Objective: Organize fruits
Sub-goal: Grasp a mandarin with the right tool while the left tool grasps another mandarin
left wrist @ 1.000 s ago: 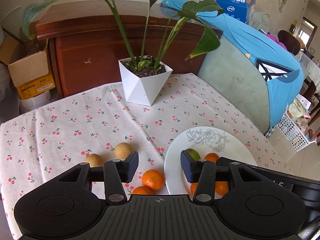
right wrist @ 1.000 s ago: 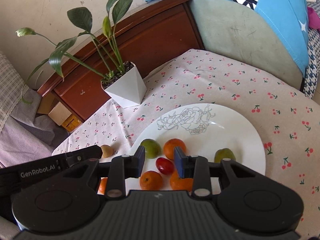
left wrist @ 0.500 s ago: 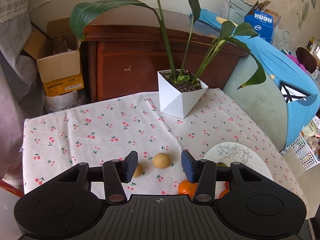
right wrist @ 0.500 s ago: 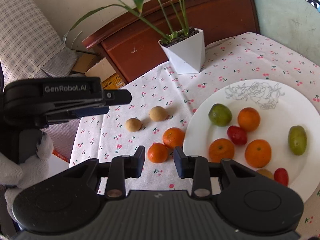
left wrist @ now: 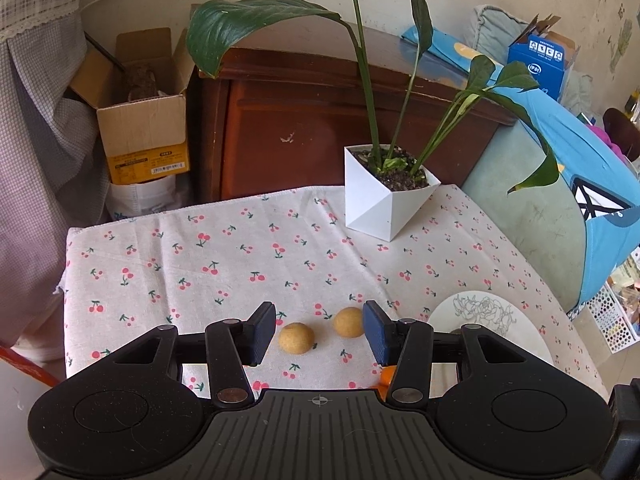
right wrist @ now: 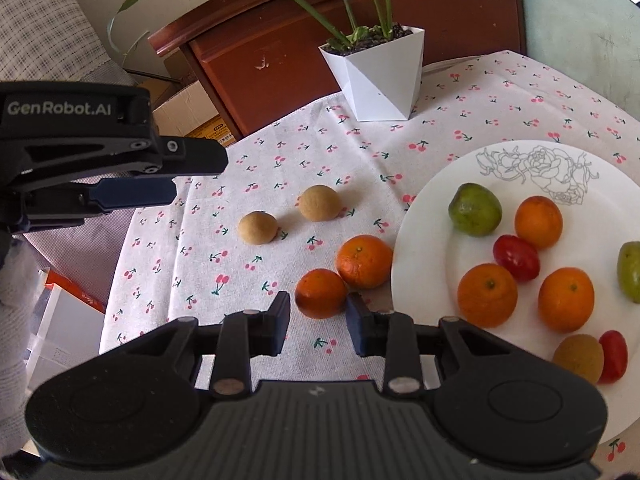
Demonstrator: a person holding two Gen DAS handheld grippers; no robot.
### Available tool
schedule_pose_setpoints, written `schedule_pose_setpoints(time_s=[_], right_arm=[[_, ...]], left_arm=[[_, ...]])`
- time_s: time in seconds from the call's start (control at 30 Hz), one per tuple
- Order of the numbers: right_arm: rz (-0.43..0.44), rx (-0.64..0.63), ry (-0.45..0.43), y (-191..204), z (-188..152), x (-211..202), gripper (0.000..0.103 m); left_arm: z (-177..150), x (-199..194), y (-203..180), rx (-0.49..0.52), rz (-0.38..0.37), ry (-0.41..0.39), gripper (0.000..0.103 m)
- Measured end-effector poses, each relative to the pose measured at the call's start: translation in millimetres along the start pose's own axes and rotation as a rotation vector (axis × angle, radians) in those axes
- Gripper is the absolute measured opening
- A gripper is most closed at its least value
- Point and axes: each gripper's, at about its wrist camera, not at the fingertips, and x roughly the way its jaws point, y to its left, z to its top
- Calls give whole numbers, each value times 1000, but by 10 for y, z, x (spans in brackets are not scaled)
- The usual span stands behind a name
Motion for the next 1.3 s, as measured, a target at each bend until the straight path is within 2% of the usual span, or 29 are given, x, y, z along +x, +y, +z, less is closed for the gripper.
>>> schedule_pose_setpoints(time_s=[0.17,0.33,0.47,0.63,0.73,0.87,1.07,1.3], right_arm=[[27,-15,12,-10,-39,-61,27],[54,-27,-9,-72,-70,-291,27],[53,-3,-54,-206,-47,-530,27],[13,57,-118,-385,37,-747,27],[0,96,-147,-485,102,-830,27],[-2,126,-163,-555,151,-879,27],[-1,131,-167,-550,158,-879,27],[-3,147,-171,-577,167,-881,27]], left_arm=[[-35,21,-32,8,-23,19,47],[-77,34,-65,36,-28,23,46],[-140,71,-114,72,-26,37,45],[-252,144,-195,117,-33,47,44],[-335,194,-296,189,-65,62,44],[-455,266,-420,303,-65,68,45],[-542,365,-462,370,-86,70,44],[-652,438,-572,497,-128,66,44]])
